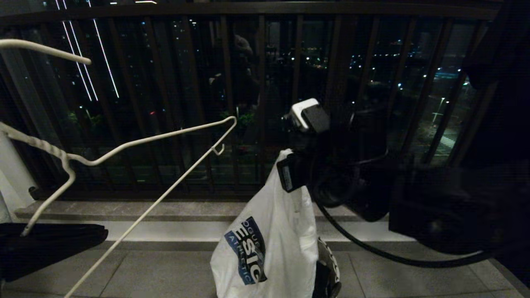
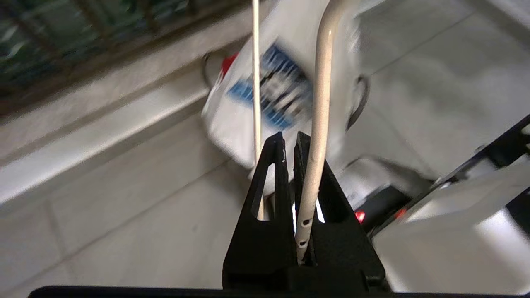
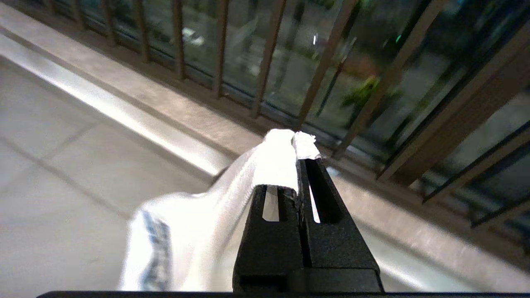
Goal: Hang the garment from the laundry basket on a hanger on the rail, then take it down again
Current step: Pick up clothes from the basket, then hang the clothes on the clothes rack
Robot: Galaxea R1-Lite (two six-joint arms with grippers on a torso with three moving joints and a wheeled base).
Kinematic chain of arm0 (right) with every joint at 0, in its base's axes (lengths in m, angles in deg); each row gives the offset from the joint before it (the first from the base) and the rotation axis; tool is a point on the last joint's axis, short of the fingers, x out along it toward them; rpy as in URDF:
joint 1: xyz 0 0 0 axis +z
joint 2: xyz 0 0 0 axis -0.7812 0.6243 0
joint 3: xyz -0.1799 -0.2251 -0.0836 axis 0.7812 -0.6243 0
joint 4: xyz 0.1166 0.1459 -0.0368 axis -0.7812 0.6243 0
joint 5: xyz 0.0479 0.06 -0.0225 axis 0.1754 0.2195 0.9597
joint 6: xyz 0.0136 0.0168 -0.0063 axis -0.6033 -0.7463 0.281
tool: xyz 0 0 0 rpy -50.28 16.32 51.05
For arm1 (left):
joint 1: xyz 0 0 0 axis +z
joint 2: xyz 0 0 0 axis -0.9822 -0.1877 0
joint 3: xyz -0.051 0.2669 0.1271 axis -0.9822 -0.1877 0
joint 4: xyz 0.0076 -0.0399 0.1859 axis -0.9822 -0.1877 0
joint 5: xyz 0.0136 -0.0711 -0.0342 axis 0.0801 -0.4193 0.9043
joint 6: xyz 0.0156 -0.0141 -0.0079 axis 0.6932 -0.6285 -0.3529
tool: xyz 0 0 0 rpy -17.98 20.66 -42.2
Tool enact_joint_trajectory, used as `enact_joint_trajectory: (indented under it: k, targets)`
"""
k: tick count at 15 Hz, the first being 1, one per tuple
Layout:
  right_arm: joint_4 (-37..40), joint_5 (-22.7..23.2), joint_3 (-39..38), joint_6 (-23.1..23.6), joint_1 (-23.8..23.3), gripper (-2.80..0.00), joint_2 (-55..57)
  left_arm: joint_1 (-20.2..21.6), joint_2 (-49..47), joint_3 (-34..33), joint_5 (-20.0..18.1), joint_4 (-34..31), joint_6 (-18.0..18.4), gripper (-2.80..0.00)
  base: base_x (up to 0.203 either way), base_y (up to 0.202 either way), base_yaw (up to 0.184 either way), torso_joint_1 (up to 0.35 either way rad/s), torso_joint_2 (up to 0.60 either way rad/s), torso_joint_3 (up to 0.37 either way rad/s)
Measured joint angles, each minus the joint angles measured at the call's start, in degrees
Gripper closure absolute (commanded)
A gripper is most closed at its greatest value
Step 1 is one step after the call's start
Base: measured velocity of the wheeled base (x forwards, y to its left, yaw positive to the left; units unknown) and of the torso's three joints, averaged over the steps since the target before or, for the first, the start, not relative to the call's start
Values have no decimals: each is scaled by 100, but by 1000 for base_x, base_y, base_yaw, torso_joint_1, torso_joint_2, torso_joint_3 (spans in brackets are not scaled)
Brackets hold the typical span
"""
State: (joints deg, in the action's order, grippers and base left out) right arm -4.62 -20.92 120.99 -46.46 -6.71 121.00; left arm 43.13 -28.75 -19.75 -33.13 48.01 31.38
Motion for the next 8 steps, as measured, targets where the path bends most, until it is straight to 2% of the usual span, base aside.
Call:
enact_joint_trajectory:
  k: [4,6,8]
  targets:
    - [2382,4,1538,-791,60,0,-218,-25,-107,84,-65,-344,75,0,0,0,0,0,0,0]
    - [3088,-3,1971,-866,71,0,-189,-108,-181,102,-366,-357,54,0,0,0,0,0,0,0]
    - [3443,-110,2365,-916,73,0,-108,-149,-245,126,-780,-362,4,0,0,0,0,0,0,0]
